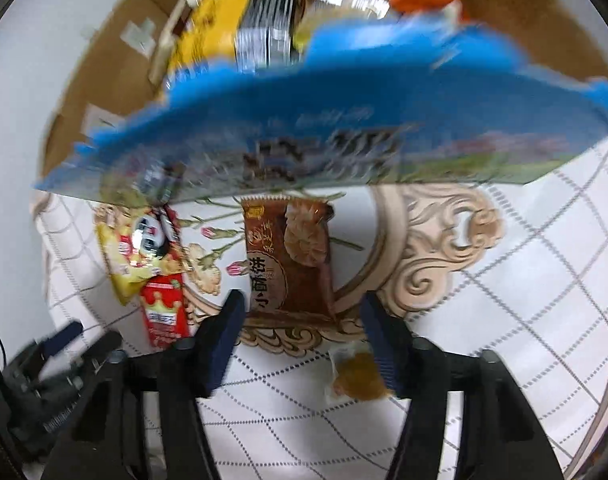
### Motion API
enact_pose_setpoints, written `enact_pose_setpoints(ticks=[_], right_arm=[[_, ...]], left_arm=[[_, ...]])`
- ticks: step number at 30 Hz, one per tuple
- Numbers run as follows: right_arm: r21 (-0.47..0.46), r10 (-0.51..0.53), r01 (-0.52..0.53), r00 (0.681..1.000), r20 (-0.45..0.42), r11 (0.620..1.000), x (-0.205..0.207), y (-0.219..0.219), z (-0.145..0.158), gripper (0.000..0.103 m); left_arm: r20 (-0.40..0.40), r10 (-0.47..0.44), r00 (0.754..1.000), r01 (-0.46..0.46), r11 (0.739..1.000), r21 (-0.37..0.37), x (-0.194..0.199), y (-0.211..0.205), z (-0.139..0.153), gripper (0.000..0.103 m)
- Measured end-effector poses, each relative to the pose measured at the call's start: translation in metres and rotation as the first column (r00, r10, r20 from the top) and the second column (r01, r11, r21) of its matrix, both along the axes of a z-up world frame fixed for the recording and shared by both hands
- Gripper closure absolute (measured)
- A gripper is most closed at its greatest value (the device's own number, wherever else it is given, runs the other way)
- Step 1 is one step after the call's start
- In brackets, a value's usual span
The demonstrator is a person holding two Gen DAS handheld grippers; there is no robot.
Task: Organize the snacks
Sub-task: 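Grasp the red spicy strip pack with the left gripper while the right grasps the brown cookie pack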
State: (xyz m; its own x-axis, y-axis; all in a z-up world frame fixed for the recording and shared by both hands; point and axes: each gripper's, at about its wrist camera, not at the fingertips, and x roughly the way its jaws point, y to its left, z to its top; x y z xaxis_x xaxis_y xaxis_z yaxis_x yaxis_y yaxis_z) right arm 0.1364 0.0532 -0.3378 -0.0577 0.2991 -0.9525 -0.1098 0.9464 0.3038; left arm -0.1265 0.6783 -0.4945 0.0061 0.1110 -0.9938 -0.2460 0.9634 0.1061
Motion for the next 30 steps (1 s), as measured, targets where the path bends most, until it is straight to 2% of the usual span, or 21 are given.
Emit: enact_pose_setpoints(ticks=[6, 9, 10, 11, 13, 19, 23, 27, 30], right_arm=[[-0.077, 0.035, -0.038, 0.999, -0.037, 0.996, 0.005, 0.028, -0.037, 0.034], [-0.099, 0.047, -0.051, 0.998, -0.039, 0.994, 0.004, 0.034, -0.043, 0.035], [-0.098, 0.055, -0.059, 0.998, -0.039, 0.993, 0.002, 0.036, -0.044, 0.042], [-0.099, 0.068, -0.072, 0.997, -0.045, 0.992, 0.000, 0.038, -0.044, 0.043], [-0.097, 0.101, -0.107, 0.993, -0.058, 0.990, -0.007, 0.044, -0.043, 0.044], [-0.061, 0.193, -0.206, 0.965, -0.175, 0.977, -0.052, 0.058, -0.052, 0.045], [-0.050, 0.223, -0.239, 0.950, -0.220, 0.970, -0.074, 0.060, -0.059, 0.045], [-0.043, 0.206, -0.223, 0.947, -0.245, 0.974, -0.075, 0.061, -0.067, 0.044], [-0.043, 0.192, -0.208, 0.951, -0.241, 0.977, -0.072, 0.063, -0.069, 0.042]], left_arm=[[-0.092, -0.013, 0.996, 0.009, 0.999, -0.049, 0.002, -0.004, -0.050, 0.026], [-0.081, -0.007, 0.997, 0.003, 0.998, -0.057, 0.007, -0.004, -0.059, 0.026], [-0.061, -0.005, 0.998, 0.001, 0.998, -0.059, 0.008, -0.005, -0.058, 0.033], [-0.047, -0.006, 0.999, 0.003, 0.998, -0.065, 0.009, -0.005, -0.058, 0.038], [-0.037, -0.012, 0.999, 0.009, 0.996, -0.086, 0.009, -0.009, -0.057, 0.055], [-0.047, -0.027, 0.999, 0.022, 0.995, -0.102, -0.006, -0.028, -0.055, 0.062], [-0.072, -0.027, 0.997, 0.018, 0.992, -0.122, -0.022, -0.035, -0.064, 0.062], [-0.088, 0.007, 0.996, -0.023, 0.984, -0.177, -0.022, -0.030, -0.078, 0.050], [-0.101, 0.005, 0.995, -0.024, 0.983, -0.182, -0.019, -0.029, -0.088, 0.049]])
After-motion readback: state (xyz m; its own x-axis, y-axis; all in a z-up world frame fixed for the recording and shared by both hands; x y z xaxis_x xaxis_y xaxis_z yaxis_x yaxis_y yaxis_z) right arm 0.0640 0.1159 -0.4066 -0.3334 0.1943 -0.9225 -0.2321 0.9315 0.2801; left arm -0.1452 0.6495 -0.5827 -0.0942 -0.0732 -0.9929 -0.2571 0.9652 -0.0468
